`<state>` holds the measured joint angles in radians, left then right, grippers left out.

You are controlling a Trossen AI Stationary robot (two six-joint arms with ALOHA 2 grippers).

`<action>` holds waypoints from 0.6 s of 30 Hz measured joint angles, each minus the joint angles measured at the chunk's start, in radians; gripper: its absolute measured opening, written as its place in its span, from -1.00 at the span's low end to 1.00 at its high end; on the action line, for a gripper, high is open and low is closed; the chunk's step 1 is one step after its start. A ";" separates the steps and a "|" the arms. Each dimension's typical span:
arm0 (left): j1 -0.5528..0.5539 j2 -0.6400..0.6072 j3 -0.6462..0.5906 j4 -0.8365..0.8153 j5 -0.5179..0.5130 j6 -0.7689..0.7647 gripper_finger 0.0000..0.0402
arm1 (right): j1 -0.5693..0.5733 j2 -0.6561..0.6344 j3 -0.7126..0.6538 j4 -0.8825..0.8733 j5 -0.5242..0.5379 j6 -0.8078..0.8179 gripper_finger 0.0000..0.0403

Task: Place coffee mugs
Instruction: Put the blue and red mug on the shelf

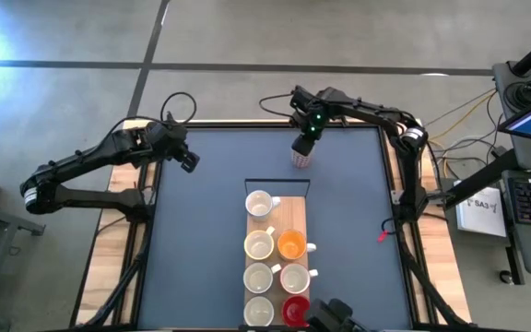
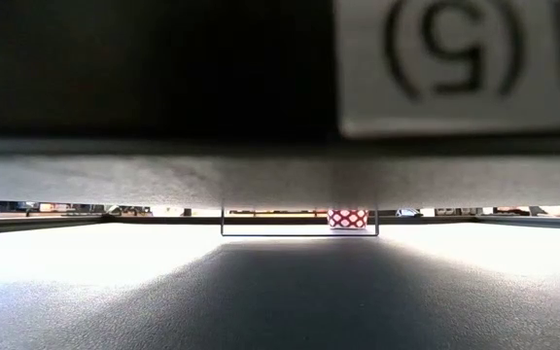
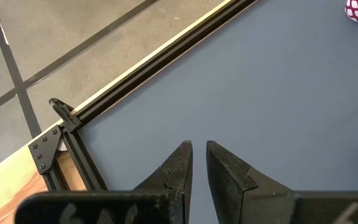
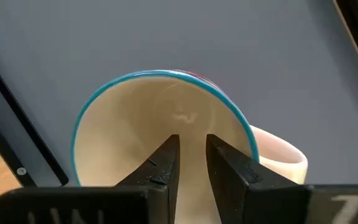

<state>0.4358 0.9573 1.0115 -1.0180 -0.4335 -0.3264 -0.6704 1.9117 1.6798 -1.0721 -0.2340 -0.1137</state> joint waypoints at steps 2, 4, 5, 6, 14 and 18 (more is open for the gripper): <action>0.000 0.000 0.000 0.000 0.000 0.000 -0.85 | 0.001 0.002 0.000 0.000 0.002 -0.005 -0.69; 0.000 0.000 0.000 0.000 0.001 0.000 -0.85 | 0.002 0.002 0.000 0.003 0.002 -0.010 -0.76; 0.000 0.000 0.000 0.000 0.001 0.000 -0.85 | 0.003 0.002 0.000 0.003 0.002 -0.010 -0.81; 0.000 0.000 0.000 0.000 0.001 0.000 -0.85 | 0.003 0.002 0.000 0.003 0.002 -0.010 -0.88; 0.000 0.000 0.000 0.000 0.001 -0.005 -0.85 | 0.012 -0.019 0.015 -0.028 -0.001 -0.016 -0.85; 0.000 0.000 0.000 0.000 0.001 -0.005 -0.85 | 0.014 -0.019 0.064 -0.068 -0.002 -0.032 -0.76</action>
<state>0.4358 0.9573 1.0115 -1.0180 -0.4328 -0.3313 -0.6559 1.8926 1.7440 -1.1398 -0.2363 -0.1458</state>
